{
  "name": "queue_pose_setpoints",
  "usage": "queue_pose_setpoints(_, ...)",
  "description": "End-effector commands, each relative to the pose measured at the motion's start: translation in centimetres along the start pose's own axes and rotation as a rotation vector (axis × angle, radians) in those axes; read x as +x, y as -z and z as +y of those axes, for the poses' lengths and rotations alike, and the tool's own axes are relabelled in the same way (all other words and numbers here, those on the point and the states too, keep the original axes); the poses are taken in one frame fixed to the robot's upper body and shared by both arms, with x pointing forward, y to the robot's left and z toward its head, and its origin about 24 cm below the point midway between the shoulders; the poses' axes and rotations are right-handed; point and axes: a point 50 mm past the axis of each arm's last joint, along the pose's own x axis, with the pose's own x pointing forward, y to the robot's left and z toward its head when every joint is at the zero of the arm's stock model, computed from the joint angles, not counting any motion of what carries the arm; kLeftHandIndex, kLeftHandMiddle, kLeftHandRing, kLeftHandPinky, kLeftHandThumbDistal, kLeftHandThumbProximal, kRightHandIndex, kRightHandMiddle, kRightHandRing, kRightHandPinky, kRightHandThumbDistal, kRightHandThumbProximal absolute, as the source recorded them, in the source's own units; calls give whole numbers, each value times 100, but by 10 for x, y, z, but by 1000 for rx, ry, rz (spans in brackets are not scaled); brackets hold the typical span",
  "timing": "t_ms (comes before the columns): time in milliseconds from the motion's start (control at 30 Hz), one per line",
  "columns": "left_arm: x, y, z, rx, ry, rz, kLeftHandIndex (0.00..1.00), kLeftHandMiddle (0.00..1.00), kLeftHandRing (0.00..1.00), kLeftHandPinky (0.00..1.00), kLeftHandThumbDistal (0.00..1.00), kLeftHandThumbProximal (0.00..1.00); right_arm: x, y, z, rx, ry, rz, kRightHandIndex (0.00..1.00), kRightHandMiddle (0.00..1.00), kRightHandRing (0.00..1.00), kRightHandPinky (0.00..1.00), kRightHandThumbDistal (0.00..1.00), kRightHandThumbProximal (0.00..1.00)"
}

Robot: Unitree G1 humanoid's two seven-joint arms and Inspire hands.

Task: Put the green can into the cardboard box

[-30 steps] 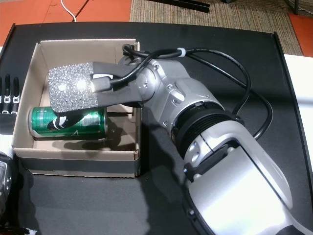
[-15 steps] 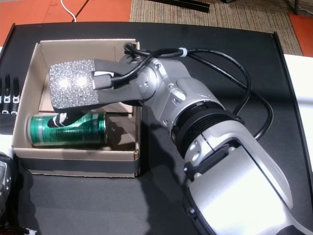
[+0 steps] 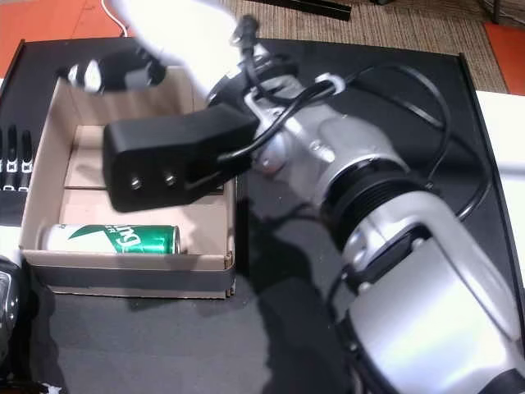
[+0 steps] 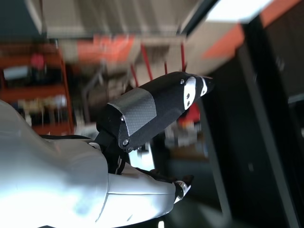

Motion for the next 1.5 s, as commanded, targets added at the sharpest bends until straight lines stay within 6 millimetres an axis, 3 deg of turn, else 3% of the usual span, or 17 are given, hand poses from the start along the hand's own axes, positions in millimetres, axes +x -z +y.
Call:
queue_pose_setpoints(0, -13, 11, 28, -14, -112, 50, 51, 51, 63, 79, 0, 57, 3, 3, -15, -67, 99, -54, 100, 100, 100, 100, 100, 39)
queue_pose_setpoints(133, -14, 10, 29, -8, -108, 48, 52, 53, 65, 82, 0, 56, -14, 20, -31, -235, 354, -73, 100, 98, 99, 100, 100, 48)
queue_pose_setpoints(367, -13, 7, 29, 6, -109, 46, 50, 52, 66, 81, 0, 53, -56, 47, -53, -405, 728, -5, 100, 100, 100, 100, 100, 46)
queue_pose_setpoints(500, -13, 6, 29, 11, -122, 42, 49, 52, 64, 79, 0, 50, -86, 69, -63, -483, 740, 71, 100, 99, 99, 100, 100, 42)
queue_pose_setpoints(567, -14, 5, 29, 11, -118, 42, 49, 53, 65, 80, 0, 50, -107, 78, -63, -473, 713, 104, 100, 99, 99, 100, 94, 39)
queue_pose_setpoints(600, -14, 5, 30, 9, -116, 41, 50, 53, 65, 80, 0, 49, -119, 82, -62, -456, 695, 125, 100, 99, 99, 99, 90, 39)
queue_pose_setpoints(700, -14, 3, 30, 12, -110, 40, 51, 55, 67, 80, 0, 50, -152, 90, -57, -438, 643, 182, 100, 98, 98, 100, 91, 42)
queue_pose_setpoints(767, -14, 3, 30, 25, -111, 40, 52, 55, 67, 80, 0, 51, -175, 91, -50, -393, 622, 233, 99, 97, 97, 99, 95, 43)
queue_pose_setpoints(833, -14, 2, 30, 29, -115, 43, 52, 55, 67, 79, 0, 54, -196, 88, -43, -317, 616, 284, 100, 98, 98, 100, 91, 41)
queue_pose_setpoints(933, -14, 1, 31, 38, -122, 42, 51, 55, 65, 77, 0, 56, -225, 83, -33, -146, 598, 386, 99, 99, 100, 100, 93, 48)
queue_pose_setpoints(1100, -16, -1, 34, 26, -126, 40, 48, 52, 63, 76, 0, 57, -269, 66, -21, 194, 567, 529, 94, 96, 97, 98, 93, 40)
queue_pose_setpoints(1133, -16, -2, 34, 24, -128, 39, 48, 52, 63, 75, 0, 57, -279, 60, -18, 270, 548, 550, 94, 97, 98, 99, 86, 37)
queue_pose_setpoints(1200, -15, -2, 34, 26, -134, 36, 49, 52, 62, 75, 0, 57, -296, 49, -11, 413, 504, 593, 92, 97, 99, 100, 84, 39)
queue_pose_setpoints(1333, -15, -4, 33, 24, -121, 35, 51, 53, 63, 76, 0, 56, -328, 31, 1, 578, 338, 664, 90, 96, 99, 100, 99, 47)
queue_pose_setpoints(1467, -15, -6, 32, 26, -123, 34, 51, 53, 63, 78, 0, 57, -346, 18, 9, 706, 252, 718, 87, 96, 100, 100, 100, 46)
